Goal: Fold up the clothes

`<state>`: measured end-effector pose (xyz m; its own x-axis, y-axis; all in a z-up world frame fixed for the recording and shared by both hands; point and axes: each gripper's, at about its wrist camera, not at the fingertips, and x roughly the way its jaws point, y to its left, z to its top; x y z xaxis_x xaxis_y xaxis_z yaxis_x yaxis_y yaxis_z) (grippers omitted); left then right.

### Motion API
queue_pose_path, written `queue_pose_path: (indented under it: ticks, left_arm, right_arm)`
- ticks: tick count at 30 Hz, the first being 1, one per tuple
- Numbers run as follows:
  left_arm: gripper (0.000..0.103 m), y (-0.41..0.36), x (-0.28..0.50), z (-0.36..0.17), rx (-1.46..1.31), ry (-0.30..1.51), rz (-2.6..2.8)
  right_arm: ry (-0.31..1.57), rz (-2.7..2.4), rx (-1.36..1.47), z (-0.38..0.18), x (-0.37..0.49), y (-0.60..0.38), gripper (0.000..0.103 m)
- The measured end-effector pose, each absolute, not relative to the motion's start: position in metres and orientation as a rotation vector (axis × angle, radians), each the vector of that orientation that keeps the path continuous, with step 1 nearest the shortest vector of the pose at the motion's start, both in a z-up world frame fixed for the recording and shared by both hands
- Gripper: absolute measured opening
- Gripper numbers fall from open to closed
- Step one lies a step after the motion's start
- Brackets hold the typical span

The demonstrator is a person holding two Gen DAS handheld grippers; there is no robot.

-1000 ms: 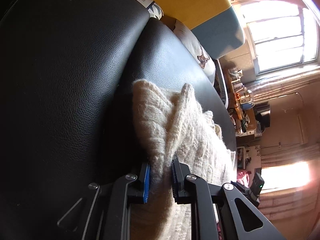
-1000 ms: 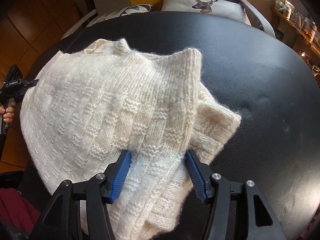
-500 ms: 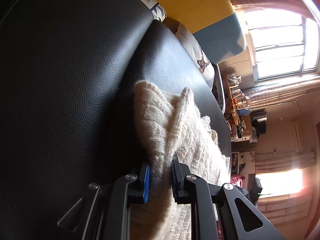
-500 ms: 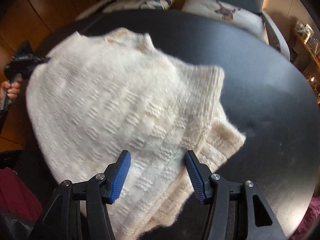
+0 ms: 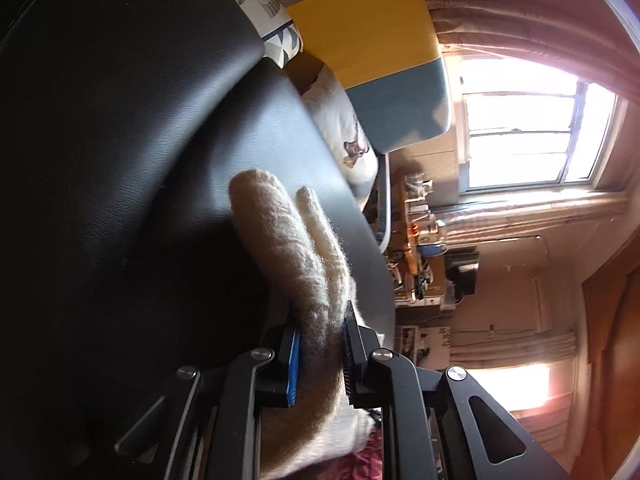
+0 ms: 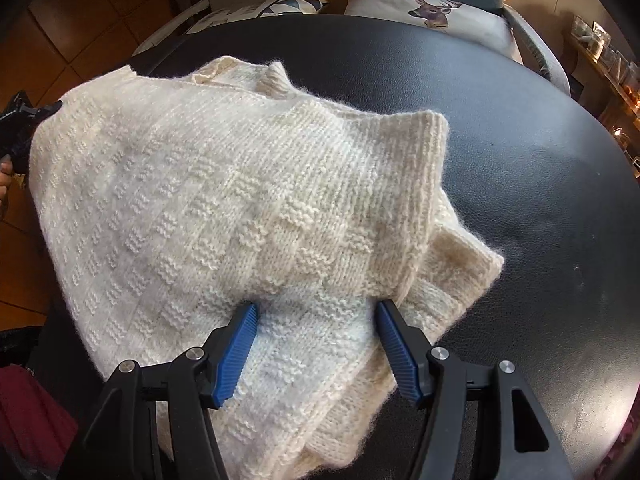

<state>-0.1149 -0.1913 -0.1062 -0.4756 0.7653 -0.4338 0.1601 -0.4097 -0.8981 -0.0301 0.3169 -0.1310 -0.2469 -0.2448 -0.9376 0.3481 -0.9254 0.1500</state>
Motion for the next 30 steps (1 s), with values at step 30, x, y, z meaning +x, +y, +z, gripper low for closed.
queue_pose_path:
  ticks: [30]
  left_arm:
    - [0.017,0.13,-0.126,-0.05,-1.537,-0.925,1.863]
  right_arm:
    - [-0.121,-2.276,1.406,-0.127,0.01,0.368,0.066]
